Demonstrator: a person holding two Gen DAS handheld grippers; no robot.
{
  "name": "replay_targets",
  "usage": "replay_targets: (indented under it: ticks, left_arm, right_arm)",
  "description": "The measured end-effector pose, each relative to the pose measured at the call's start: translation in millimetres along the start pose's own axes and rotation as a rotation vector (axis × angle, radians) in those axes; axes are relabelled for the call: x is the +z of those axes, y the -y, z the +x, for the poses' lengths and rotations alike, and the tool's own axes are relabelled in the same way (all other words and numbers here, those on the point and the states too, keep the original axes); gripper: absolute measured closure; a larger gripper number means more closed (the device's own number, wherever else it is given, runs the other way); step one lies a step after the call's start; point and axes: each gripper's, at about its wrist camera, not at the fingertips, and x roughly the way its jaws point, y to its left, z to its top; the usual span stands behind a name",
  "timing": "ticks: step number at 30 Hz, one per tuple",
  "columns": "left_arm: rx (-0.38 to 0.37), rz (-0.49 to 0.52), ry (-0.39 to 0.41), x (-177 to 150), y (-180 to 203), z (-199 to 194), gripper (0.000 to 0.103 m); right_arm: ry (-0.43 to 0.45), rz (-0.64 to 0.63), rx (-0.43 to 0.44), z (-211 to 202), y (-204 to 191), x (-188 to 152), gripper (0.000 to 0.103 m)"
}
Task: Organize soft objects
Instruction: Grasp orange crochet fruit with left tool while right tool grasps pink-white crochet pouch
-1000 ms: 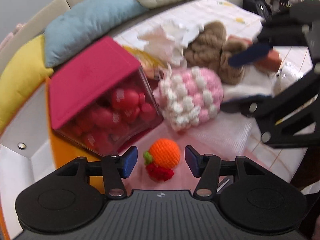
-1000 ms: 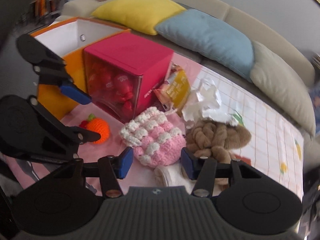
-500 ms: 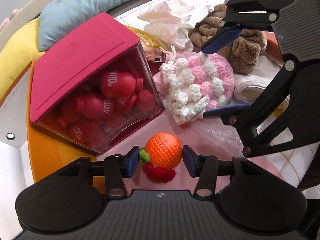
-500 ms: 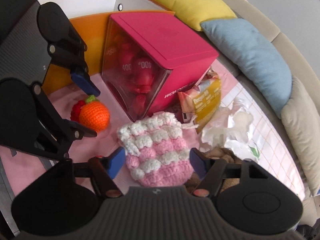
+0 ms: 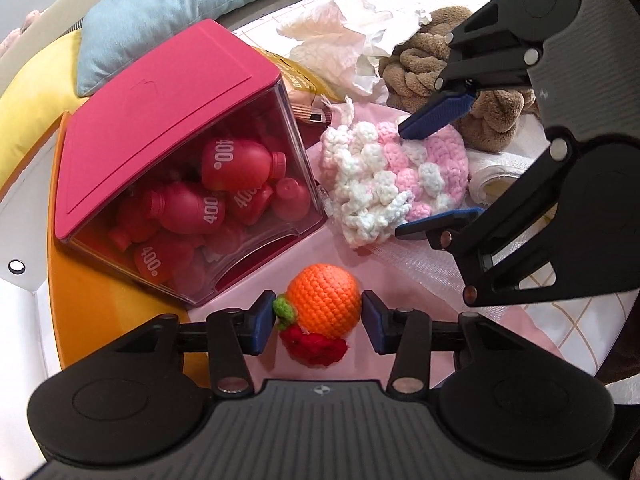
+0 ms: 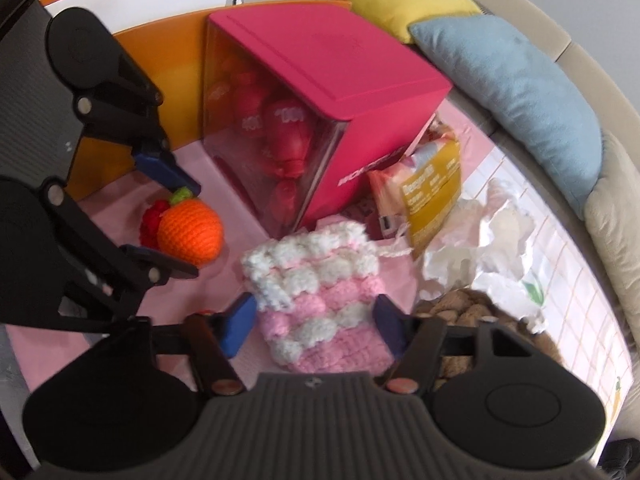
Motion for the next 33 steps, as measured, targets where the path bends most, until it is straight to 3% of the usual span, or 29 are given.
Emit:
replay_targets:
  ticks: [10,12,15,16,22,24,25,26,29,33]
  left_arm:
    - [0.003,-0.005,0.000,-1,1,0,0.051]
    - [0.006,-0.010,0.004,-1,0,-1,0.051]
    - [0.010,-0.015,0.014,0,-1,-4,0.051]
    - [0.011,-0.017,0.018,0,-1,-5,0.051]
    - [0.011,-0.031,0.039,0,-3,-15,0.052]
    - [0.010,-0.044,0.040,0,-4,-15,0.052]
    - [0.012,-0.045,0.040,1,-4,-16,0.052]
    - [0.021,-0.033,0.033,1,-3,-15,0.052]
    - [0.021,-0.038,0.029,1,-3,-16,0.052]
    - [0.012,-0.046,0.035,3,-3,-20,0.052]
  right_arm:
    - [-0.004,0.011,-0.023,-2,-4,-1,0.073]
    - [0.001,0.009,-0.055,-4,-4,-1,0.087]
    - [0.008,0.024,-0.049,-6,-2,-1,0.092]
    - [0.008,0.035,-0.040,-8,-1,0,0.103]
    - [0.038,0.072,-0.070,-20,1,1,0.103]
    - [0.021,0.063,-0.030,-20,4,2,0.095]
    - [0.019,0.056,-0.020,-18,4,2,0.072]
    - [0.026,0.047,-0.021,-17,4,1,0.039]
    - [0.025,0.030,-0.037,-8,9,3,0.022]
    - [0.000,0.055,0.025,9,17,5,0.021]
